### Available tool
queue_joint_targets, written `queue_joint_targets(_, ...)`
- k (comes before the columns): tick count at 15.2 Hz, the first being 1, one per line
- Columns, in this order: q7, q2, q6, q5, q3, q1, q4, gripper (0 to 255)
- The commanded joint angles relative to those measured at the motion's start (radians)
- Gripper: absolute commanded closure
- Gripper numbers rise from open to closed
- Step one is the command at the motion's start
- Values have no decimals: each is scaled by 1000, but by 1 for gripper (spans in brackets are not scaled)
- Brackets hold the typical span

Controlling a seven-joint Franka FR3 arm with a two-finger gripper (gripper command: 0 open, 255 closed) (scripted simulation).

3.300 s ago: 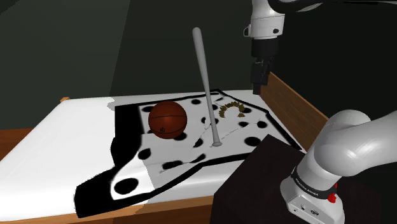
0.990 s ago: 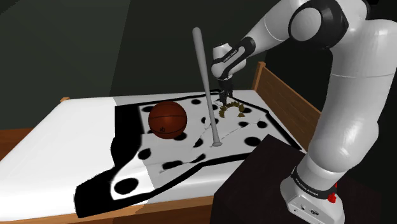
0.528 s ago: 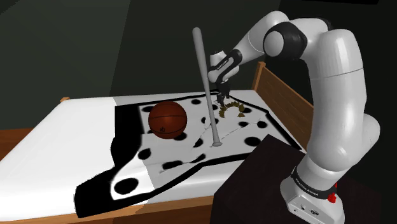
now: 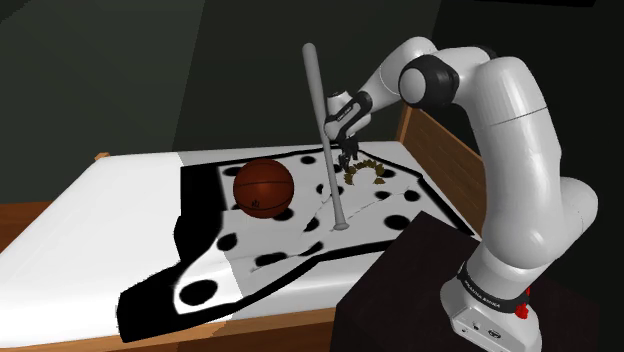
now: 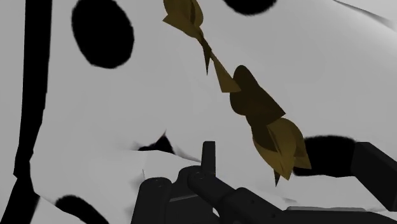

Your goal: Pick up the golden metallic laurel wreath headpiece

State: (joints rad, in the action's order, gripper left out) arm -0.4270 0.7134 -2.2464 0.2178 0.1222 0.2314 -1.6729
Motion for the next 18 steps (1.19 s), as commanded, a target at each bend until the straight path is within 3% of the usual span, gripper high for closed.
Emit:
queue_joint_targets(1,3,20,-15,0,0,1,6,0)
queue_joint_targets(3,4,26,-19,0,0,1,7,0)
queue_joint_targets(4,5,27,-15,-1,0,-1,12,255)
queue_joint_targets(12,6,51,-19,-3,-2,1,31,255)
queue_joint_targets(18,-6,-23,20,-2,2,-2,-2,255)
